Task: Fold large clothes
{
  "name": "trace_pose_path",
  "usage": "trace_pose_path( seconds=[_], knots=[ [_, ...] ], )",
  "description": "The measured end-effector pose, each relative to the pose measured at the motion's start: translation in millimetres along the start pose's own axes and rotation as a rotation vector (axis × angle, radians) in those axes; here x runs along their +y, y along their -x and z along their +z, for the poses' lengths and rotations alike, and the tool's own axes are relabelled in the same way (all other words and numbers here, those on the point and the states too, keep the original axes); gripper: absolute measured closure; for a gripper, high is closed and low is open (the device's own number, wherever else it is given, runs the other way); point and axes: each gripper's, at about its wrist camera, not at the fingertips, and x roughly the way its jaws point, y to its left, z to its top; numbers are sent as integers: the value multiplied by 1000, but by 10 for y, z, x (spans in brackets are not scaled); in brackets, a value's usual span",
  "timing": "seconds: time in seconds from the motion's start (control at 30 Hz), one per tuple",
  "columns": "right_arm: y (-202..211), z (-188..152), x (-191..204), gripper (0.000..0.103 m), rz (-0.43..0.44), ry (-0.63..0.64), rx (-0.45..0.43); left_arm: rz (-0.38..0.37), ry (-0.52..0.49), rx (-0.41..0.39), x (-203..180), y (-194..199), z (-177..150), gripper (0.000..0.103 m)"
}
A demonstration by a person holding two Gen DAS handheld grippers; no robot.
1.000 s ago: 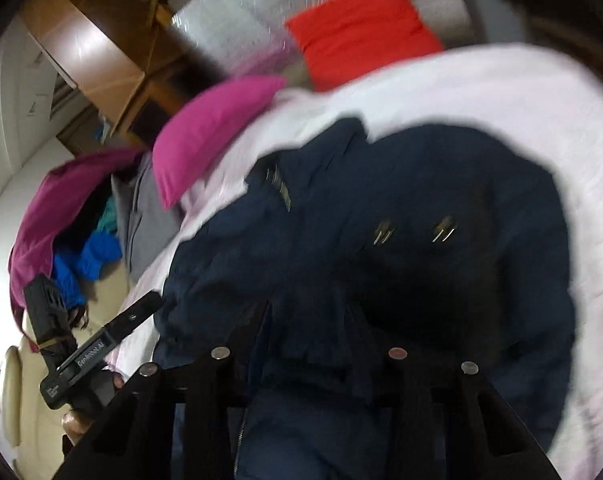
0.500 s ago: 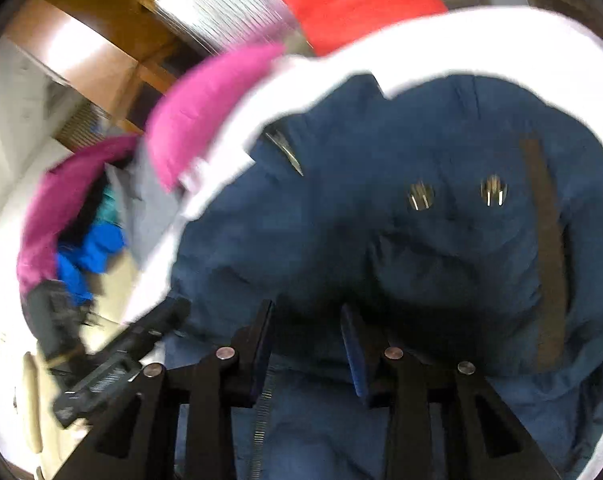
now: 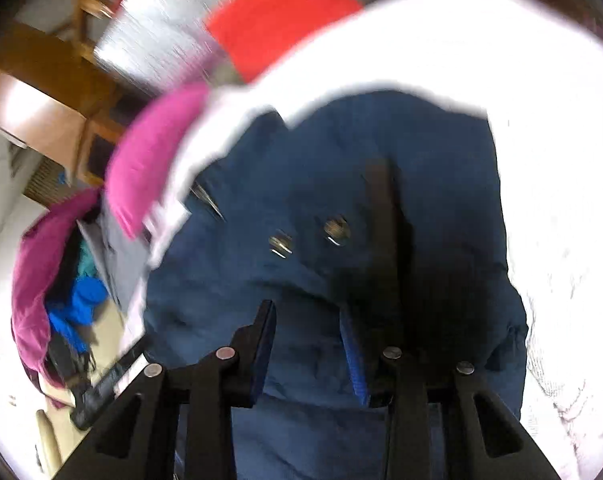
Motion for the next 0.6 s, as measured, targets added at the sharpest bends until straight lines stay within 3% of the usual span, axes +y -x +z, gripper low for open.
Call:
trace_pose_path(
  seconds=[0.1,0.2,0.27,0.37,0.43,0.5,0.6],
  knots=[
    [70,15,-15,66,17,-3,-1,-12,3,-27,-4,106,42,21],
    [307,29,12,66,35,18,-63,-76,47,-94,94,287,96,21],
    [427,56,-42,66,18,19,-93,-56,84,-117,198,355,117,21],
    [455,98,-249,66,-10,-47,-98,24,139,-91,399,235,138,21],
    [321,116,-384,66,2,-93,-35,52,127,-9,426,22,141,21],
    [256,119,-407,66,-17,-91,0,78,109,-19,395,-12,141,21],
    [412,125,-326,66,-7,-67,-48,24,122,-44,381,142,160,21]
  ],
)
